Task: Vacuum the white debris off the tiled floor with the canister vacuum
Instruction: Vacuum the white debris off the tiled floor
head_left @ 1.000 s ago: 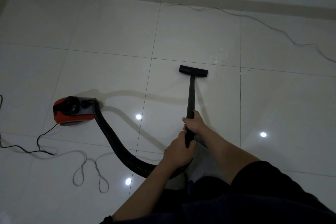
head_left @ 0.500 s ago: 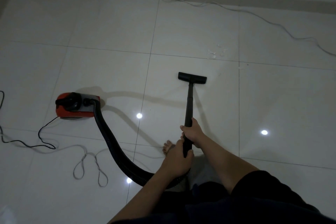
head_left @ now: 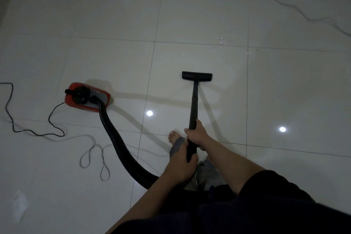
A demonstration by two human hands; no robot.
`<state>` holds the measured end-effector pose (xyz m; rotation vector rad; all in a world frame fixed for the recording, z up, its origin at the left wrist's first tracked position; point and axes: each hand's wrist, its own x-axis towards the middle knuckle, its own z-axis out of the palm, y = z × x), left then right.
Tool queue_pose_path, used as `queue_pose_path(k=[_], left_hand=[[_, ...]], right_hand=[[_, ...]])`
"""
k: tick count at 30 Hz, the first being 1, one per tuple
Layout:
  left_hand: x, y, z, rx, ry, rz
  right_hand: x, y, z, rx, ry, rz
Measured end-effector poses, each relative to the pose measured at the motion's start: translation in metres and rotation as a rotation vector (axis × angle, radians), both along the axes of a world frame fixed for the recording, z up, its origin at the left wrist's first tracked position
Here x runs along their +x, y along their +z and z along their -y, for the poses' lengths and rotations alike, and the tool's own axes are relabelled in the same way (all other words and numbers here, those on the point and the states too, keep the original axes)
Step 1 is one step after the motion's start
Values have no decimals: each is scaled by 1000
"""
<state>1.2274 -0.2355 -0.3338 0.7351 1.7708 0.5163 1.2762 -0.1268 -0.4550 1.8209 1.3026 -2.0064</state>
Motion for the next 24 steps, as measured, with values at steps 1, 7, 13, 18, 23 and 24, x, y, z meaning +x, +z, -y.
queue_pose_path(k=[1,7,13,18,23,24], left_hand=[[6,2,5,-8,-3,-3],[41,2,25,-28,-11,-19],[79,2,28,-52,5,-2],[105,10,21,-48,-32,19],[128,9,6,-62,-44,29],[132,10,2,-60,-45,23]], right_hand=[[6,0,6,-18,-3,-7],[36,1,27,37,11,-1],[74,5,30,18,-23,1],[107,-13,26,52,-41,17],[132,3,8,36,-64,9],[137,1,4,33,-60,6]])
